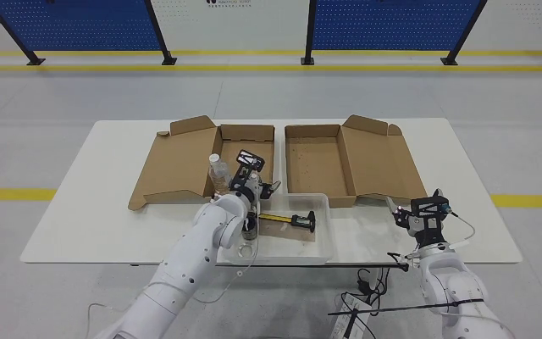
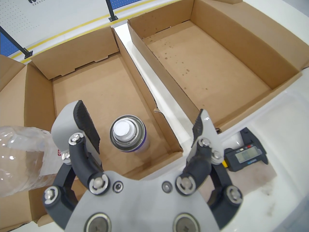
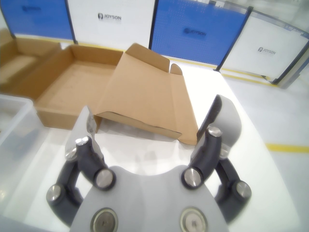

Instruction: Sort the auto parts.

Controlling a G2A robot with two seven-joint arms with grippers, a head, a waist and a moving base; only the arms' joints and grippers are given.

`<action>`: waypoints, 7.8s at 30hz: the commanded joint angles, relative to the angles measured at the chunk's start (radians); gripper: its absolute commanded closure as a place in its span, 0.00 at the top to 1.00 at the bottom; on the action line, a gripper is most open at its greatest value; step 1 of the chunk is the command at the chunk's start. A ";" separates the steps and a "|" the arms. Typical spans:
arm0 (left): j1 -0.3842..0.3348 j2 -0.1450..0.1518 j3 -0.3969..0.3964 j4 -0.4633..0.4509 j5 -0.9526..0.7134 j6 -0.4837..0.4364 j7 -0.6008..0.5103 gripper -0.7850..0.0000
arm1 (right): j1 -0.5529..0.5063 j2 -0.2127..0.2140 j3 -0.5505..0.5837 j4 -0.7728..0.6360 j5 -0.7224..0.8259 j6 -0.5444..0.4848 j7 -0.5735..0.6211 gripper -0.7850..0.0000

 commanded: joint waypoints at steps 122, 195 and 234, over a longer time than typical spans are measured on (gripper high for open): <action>0.095 0.122 -0.087 -0.404 -0.054 -0.316 -0.766 0.43 | 0.000 0.000 0.000 0.000 0.000 0.000 0.000 1.00; 0.005 0.118 -0.006 -0.334 -0.111 -0.277 -0.877 0.51 | 0.000 0.000 0.000 0.000 0.000 0.000 0.000 1.00; 0.000 0.122 -0.011 -0.311 -0.169 -0.273 -0.875 0.49 | 0.000 0.000 0.000 0.000 0.000 0.000 0.000 1.00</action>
